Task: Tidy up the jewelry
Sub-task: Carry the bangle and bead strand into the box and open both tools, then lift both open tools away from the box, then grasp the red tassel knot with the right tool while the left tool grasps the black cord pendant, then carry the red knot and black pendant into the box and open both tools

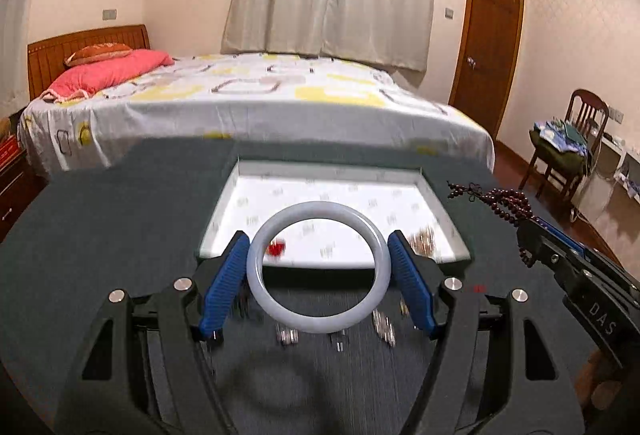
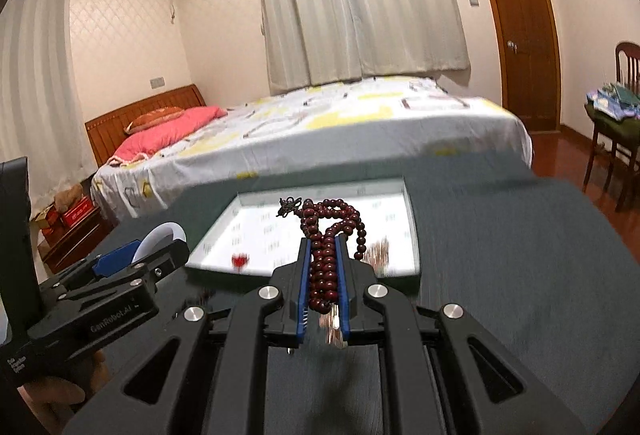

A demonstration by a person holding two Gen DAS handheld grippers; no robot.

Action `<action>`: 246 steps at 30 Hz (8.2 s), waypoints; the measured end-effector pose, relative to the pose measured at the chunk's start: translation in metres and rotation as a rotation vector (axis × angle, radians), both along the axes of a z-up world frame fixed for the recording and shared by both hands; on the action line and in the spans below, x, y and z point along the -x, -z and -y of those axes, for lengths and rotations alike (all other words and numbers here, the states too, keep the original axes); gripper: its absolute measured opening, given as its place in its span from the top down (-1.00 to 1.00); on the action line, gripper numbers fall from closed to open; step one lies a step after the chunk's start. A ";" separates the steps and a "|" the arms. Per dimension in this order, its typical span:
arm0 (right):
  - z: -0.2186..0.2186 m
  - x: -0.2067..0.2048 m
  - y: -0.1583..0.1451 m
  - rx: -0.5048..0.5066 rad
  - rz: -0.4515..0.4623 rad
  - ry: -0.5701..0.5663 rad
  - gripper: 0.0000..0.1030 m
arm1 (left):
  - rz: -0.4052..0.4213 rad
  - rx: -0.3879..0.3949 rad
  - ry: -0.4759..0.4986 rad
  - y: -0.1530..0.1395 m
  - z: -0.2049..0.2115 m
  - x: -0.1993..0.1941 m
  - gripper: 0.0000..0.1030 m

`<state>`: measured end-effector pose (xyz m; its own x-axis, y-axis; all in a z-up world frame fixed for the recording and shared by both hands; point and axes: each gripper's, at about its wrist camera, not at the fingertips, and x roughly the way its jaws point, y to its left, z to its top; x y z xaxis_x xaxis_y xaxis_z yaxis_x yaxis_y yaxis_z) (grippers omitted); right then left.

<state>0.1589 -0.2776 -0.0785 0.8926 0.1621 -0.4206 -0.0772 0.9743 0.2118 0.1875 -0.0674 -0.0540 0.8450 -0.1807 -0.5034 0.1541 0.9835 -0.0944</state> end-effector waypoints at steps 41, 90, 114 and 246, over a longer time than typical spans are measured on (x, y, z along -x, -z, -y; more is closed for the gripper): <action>-0.006 -0.173 0.097 0.073 -0.354 0.004 0.76 | -0.339 -0.071 0.021 0.098 0.026 -0.196 -0.35; -0.008 -0.027 0.077 0.026 -0.224 0.023 0.23 | -0.063 0.013 -0.080 0.053 -0.029 -0.018 -0.75; 0.016 -0.024 0.090 0.057 -0.296 0.101 0.23 | -0.133 -0.009 -0.133 0.082 -0.058 0.009 -0.75; -0.004 -0.128 -0.027 0.088 0.079 0.014 0.89 | 0.165 -0.029 0.052 -0.053 -0.013 -0.125 0.83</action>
